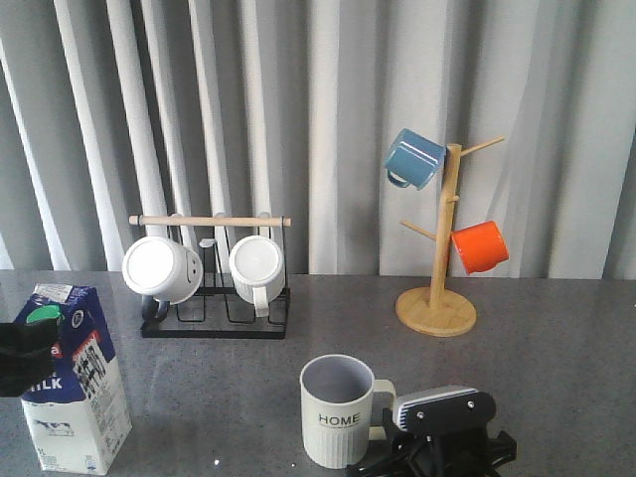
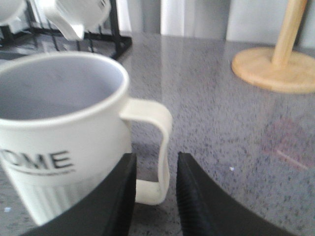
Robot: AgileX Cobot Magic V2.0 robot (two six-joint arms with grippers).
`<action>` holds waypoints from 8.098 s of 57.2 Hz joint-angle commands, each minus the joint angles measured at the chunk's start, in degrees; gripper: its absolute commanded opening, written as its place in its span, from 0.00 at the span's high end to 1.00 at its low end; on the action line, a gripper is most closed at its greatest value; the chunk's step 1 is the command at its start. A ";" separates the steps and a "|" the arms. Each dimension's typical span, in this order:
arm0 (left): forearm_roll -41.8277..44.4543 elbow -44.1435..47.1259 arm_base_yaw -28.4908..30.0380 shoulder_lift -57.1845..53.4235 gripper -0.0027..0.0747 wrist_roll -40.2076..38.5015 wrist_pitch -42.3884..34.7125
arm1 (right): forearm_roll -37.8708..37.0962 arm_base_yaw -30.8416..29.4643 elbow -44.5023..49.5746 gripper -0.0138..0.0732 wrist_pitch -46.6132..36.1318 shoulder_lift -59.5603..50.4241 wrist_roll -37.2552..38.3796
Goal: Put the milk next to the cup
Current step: 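Slide the HOME mug toward the milk carton, release, and raise the right gripper, then close the left gripper on the milk carton top and lift it, then carry the milk carton with the left gripper beside the HOME mug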
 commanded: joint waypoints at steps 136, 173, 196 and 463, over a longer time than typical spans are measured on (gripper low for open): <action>-0.11 -1.99 -0.20 1.58 0.03 -0.24 -13.73 | -24.48 -20.47 -3.69 0.85 27.18 -48.30 3.02; -0.72 -1.99 2.31 6.79 0.03 -1.10 -14.70 | -24.48 -20.47 -3.69 0.85 27.18 -48.30 3.02; -0.67 -1.99 2.11 12.25 0.05 -3.53 -16.07 | -24.48 -20.47 -3.69 0.85 27.18 -48.30 3.02; -74.13 -23.29 -38.38 35.75 0.59 57.84 -46.21 | -24.48 -20.47 -3.69 0.85 27.19 -48.30 3.02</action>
